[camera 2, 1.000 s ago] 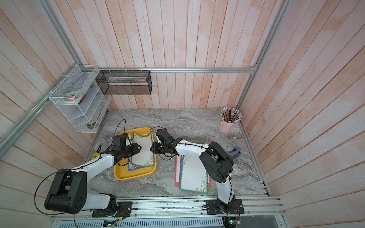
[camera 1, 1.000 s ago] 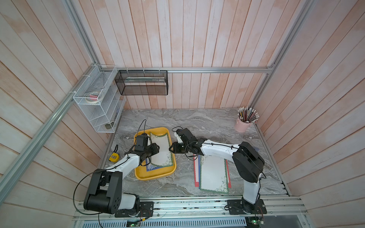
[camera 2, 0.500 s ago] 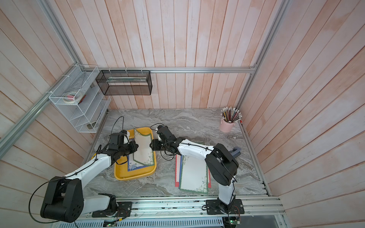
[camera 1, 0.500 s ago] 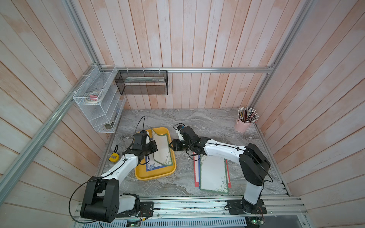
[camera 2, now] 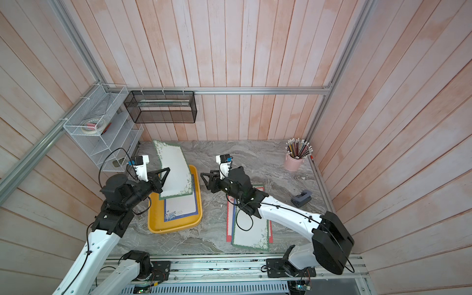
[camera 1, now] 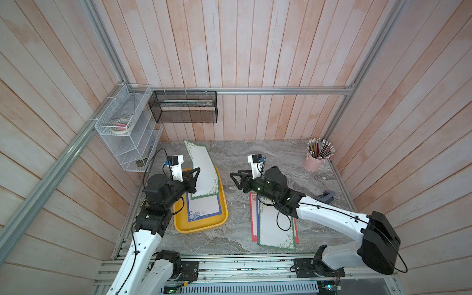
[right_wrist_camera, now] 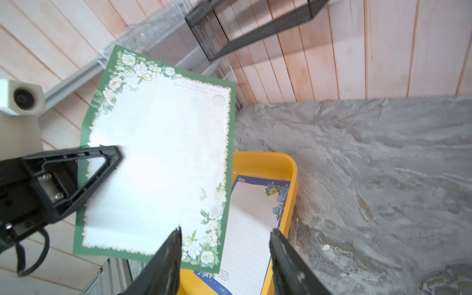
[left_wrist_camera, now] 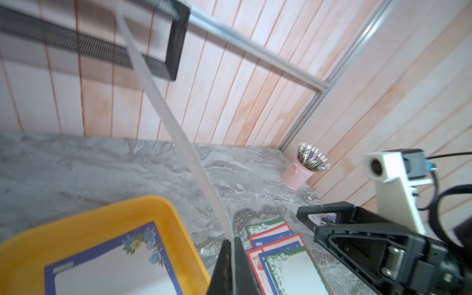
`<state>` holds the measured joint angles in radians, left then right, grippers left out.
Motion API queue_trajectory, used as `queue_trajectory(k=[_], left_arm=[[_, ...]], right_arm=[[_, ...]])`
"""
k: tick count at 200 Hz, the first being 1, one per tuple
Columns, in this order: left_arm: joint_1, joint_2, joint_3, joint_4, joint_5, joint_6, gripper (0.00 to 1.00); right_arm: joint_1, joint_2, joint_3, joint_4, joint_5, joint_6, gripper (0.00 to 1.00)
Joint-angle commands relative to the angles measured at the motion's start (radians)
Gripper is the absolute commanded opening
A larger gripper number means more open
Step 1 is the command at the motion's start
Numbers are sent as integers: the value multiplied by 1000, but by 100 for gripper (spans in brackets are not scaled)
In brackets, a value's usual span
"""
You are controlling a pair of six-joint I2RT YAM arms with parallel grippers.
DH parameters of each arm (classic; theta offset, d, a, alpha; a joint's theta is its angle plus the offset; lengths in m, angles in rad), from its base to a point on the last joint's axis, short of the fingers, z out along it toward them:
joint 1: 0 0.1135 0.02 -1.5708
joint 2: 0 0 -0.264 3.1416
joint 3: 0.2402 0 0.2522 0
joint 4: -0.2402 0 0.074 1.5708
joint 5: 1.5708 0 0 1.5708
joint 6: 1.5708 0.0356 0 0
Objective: Take out the stationery paper from the storage box
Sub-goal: Pick up the stationery paper from the storage box, then place the stationery paper at the center of the board.
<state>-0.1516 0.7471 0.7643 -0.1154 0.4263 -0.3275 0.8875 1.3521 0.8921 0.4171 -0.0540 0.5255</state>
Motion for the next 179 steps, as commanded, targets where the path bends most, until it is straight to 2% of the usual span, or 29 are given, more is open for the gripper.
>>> queue_trajectory(k=[1,28,59,81,98,129,139,179], left_arm=[[-5,-108,-41,130,139,101,0],[-5,-229,-110,250,251,126,0],[-3,-299,-197,373,401,134,0],[-3,-306,-236,440,497,115,0],[-4,-301,-249,479,552,93,0],[-1,-317,-271,515,593,80,0],[1,-329,-279,522,596,81,0],[10,-371,-306,556,621,81,0]], right_arm=[[-4,-108,-139,355,-36,-140,60],[-4,-212,-301,641,-121,-285,64],[-3,-235,-362,773,-216,-403,70],[-1,-205,-371,841,-346,-467,72],[-1,-172,-400,973,-412,-490,72],[1,-68,-475,1297,-443,-503,72],[1,-30,-493,1383,-442,-492,77],[3,-41,-457,1238,-445,-442,80]])
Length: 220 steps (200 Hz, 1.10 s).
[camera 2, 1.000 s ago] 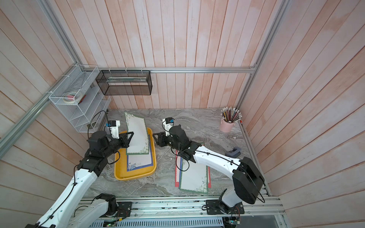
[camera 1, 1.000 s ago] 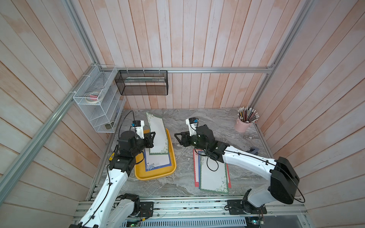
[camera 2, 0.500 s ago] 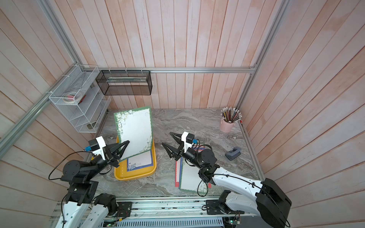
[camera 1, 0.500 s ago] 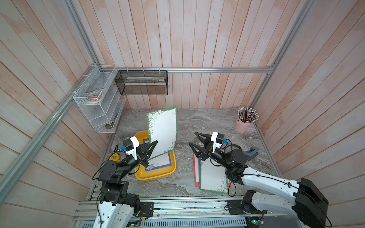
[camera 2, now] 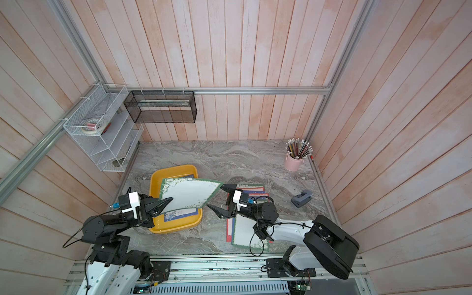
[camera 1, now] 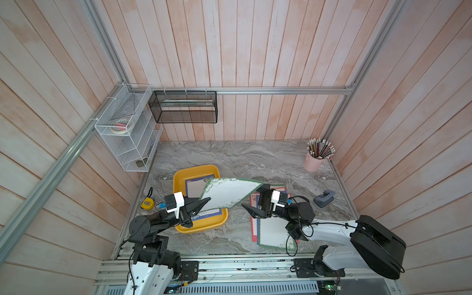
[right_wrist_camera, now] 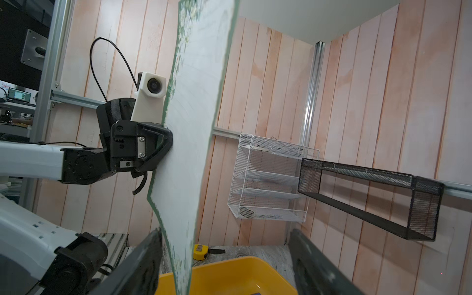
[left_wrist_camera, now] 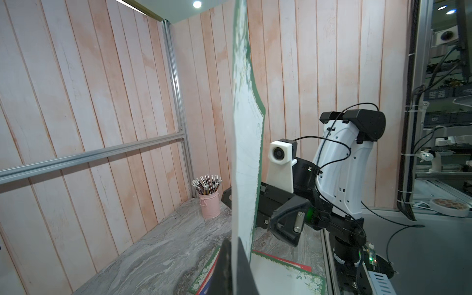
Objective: Take out the stationery paper from the storage box
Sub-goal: Place the stationery paper at the center of the board.
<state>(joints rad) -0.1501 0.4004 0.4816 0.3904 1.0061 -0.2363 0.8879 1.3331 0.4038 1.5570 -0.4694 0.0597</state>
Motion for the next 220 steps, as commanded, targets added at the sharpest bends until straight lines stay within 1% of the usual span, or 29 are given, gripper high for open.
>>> queue_trajectory(k=[1,26,44,69,88,114,127,149,181,187,194,199,205,220], left_arm=[[9,-25,-24,51,41,-9,0],[16,-46,-33,71,48,-24,0],[21,-54,-47,109,62,-49,0],[33,-50,-57,167,76,-83,0],[40,-43,-59,180,77,-104,0],[43,-32,-65,204,91,-129,0],[43,-22,-65,212,91,-142,0],[43,-6,-63,221,96,-156,0],[43,12,-55,204,87,-169,0],[43,17,-53,198,88,-167,0],[44,22,-51,196,90,-167,0],[43,24,-49,196,89,-167,0],[44,24,-48,193,90,-166,0],[44,21,-46,198,88,-167,0]], right_arm=[[1,-23,32,90,-30,22,80],[0,-49,96,-118,-83,16,79],[1,-58,125,-211,-116,24,78],[2,-64,127,-233,-151,40,76],[4,-58,138,-239,-199,52,75],[12,-34,189,-293,-233,72,66],[21,-21,207,-281,-231,83,62],[40,8,208,-190,-225,101,54],[67,73,239,-109,-223,168,37],[68,87,246,-89,-220,188,32],[68,106,252,-57,-219,214,24],[68,116,256,-36,-218,230,14],[68,127,258,-8,-218,250,7],[68,148,262,45,-218,294,3]])
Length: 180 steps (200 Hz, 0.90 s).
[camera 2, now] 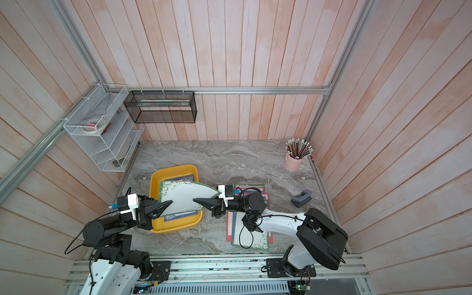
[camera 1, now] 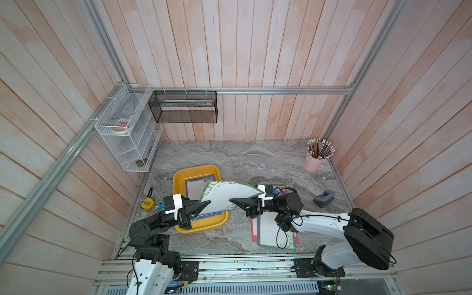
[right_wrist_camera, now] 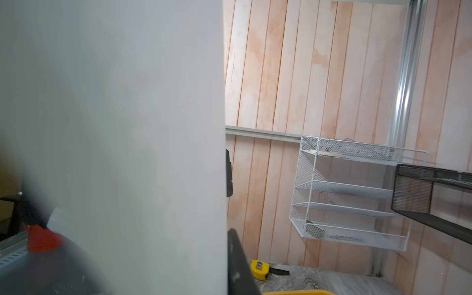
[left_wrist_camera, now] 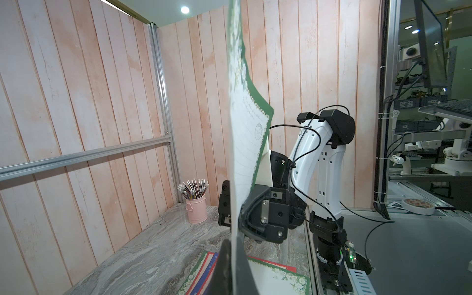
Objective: Take out the stationery paper from the storage box
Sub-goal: Place the stationery paper at the center of the board.
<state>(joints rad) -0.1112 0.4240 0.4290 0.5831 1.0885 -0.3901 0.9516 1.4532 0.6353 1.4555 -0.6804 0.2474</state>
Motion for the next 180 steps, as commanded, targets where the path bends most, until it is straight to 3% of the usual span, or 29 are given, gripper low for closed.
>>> queue_trajectory(k=[1,18,47,83,107,141,152,180], left_arm=[[6,-4,7,6,4,-14,0],[7,-12,4,8,-6,-13,1],[7,-28,2,-3,-25,2,14],[8,-39,6,-31,-42,25,18],[7,-37,8,-39,-44,34,34],[7,-44,11,-59,-48,46,77],[8,-51,11,-66,-49,51,83],[7,-66,8,-65,-49,62,86]], right_arm=[[4,28,31,150,-8,110,3],[4,35,22,178,2,129,0],[4,12,6,169,7,131,0],[4,-40,9,39,-13,118,0],[5,-82,12,-67,-16,122,0],[2,-179,36,-357,7,124,0],[-2,-219,58,-502,29,117,0],[-18,-295,105,-793,55,100,0]])
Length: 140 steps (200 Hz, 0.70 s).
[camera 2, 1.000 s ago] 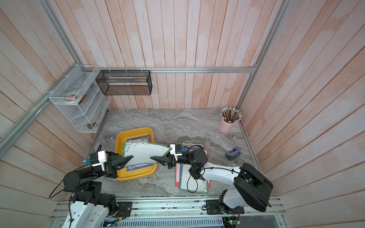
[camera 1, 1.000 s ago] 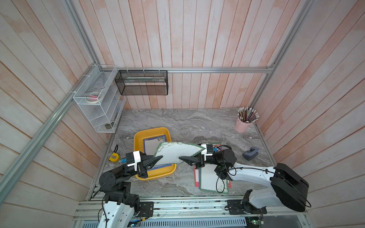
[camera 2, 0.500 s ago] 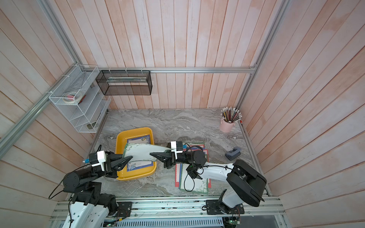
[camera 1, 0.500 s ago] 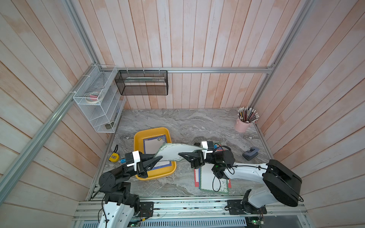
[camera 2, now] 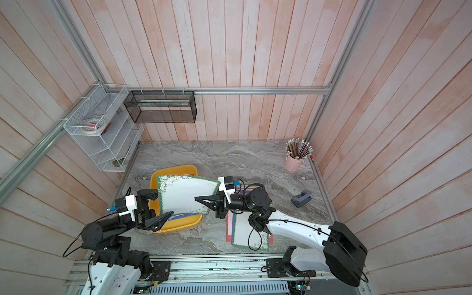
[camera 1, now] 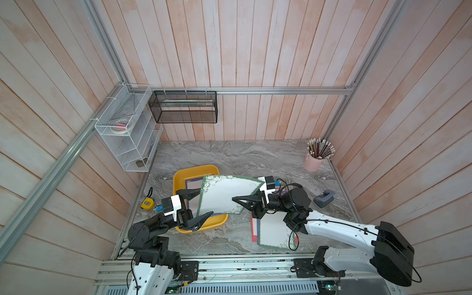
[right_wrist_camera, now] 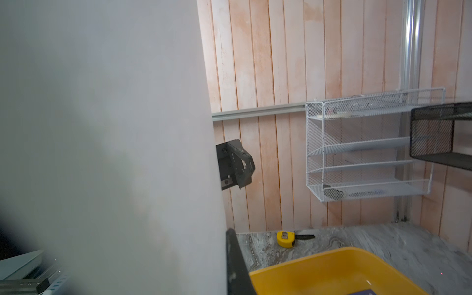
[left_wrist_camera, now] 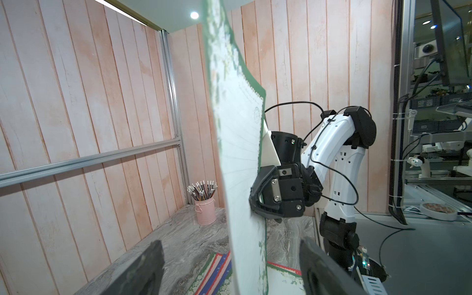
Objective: Take out the stationery paper from the storage box
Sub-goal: Place the stationery paper at the center of the board.
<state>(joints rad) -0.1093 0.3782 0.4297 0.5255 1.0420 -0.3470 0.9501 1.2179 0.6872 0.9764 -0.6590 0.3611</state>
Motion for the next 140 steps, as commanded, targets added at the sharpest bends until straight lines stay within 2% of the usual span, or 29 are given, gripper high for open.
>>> queue_trajectory(k=[1,34,83,107,140], left_arm=[[5,-21,7,-7,-3,19,86],[6,-22,4,-6,-6,15,100],[6,-9,1,-10,-10,18,100],[6,4,5,-18,-23,23,100],[7,13,9,-29,-30,29,100]], right_arm=[[-17,-63,53,-322,33,-14,0],[-57,-114,61,-450,28,28,0],[-116,-132,97,-571,-30,54,0],[-156,-115,111,-631,-69,109,0],[-261,-103,128,-851,-116,197,0]])
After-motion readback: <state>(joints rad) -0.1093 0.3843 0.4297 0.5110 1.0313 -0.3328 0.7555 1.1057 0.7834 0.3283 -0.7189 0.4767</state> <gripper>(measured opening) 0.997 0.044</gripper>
